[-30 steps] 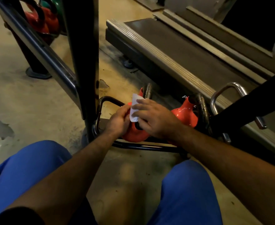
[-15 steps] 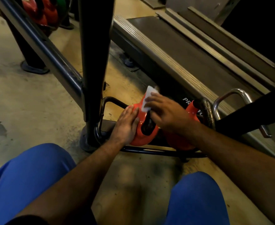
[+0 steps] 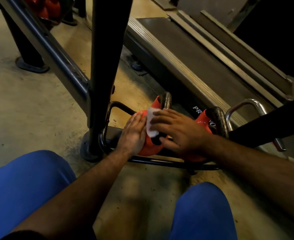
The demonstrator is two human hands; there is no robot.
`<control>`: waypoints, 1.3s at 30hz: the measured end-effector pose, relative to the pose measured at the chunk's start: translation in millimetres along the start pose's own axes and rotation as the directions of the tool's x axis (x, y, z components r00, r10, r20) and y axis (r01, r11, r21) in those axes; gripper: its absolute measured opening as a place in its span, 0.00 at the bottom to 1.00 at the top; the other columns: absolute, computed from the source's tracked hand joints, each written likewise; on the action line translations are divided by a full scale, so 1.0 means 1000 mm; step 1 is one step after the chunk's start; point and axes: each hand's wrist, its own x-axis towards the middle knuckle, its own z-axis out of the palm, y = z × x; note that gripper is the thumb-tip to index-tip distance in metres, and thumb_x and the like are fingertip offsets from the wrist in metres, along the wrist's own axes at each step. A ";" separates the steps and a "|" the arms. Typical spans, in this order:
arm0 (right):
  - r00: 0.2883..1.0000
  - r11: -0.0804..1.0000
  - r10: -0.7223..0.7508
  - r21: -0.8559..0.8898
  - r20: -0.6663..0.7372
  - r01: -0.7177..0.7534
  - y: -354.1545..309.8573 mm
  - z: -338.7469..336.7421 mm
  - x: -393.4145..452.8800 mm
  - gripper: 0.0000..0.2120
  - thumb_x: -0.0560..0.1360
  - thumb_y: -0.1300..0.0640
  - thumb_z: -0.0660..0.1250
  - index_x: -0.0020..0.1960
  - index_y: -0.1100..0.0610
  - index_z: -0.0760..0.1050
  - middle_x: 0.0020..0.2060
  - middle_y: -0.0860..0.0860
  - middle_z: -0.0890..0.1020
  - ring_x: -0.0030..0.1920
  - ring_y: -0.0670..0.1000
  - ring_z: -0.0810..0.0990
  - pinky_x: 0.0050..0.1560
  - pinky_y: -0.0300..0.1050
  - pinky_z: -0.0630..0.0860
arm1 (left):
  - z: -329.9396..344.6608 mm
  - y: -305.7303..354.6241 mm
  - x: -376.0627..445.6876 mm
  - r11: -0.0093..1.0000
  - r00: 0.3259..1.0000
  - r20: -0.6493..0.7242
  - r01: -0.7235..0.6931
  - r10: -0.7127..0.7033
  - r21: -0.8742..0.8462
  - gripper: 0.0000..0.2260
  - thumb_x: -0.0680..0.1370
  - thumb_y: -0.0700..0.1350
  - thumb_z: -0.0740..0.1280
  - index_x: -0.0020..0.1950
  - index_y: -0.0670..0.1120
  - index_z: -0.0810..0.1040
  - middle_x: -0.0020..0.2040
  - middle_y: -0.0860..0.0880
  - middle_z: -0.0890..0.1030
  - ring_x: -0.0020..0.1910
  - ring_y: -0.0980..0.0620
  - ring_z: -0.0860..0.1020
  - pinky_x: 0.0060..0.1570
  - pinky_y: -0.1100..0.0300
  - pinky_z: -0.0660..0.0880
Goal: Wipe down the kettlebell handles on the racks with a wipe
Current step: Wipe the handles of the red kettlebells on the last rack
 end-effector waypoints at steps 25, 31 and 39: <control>0.964 0.965 -0.249 0.064 -0.096 0.255 0.027 0.002 0.037 0.16 0.76 0.47 0.61 0.46 0.56 0.83 0.45 0.53 0.84 0.52 0.55 0.80 0.62 0.54 0.71 | 0.009 -0.008 0.002 0.997 0.998 -0.056 0.006 -0.010 -0.083 0.31 0.78 0.64 0.44 0.79 0.54 0.60 0.80 0.51 0.57 0.79 0.54 0.52 0.77 0.49 0.55; 0.997 0.993 -0.073 -0.090 -0.017 0.071 0.054 -0.023 0.067 0.26 0.80 0.42 0.52 0.46 0.56 0.84 0.46 0.52 0.84 0.52 0.54 0.80 0.59 0.52 0.72 | 0.009 -0.007 0.001 0.996 0.998 -0.040 0.044 -0.048 -0.080 0.31 0.77 0.66 0.41 0.79 0.59 0.55 0.80 0.54 0.54 0.79 0.55 0.49 0.77 0.51 0.53; 0.937 0.994 0.060 -0.105 0.345 -0.025 0.061 -0.041 0.093 0.38 0.73 0.32 0.42 0.50 0.56 0.83 0.50 0.53 0.82 0.55 0.53 0.78 0.61 0.55 0.74 | 0.011 -0.007 0.002 0.999 0.998 -0.062 0.023 -0.025 -0.030 0.30 0.78 0.64 0.41 0.79 0.57 0.56 0.80 0.53 0.55 0.79 0.53 0.51 0.77 0.52 0.54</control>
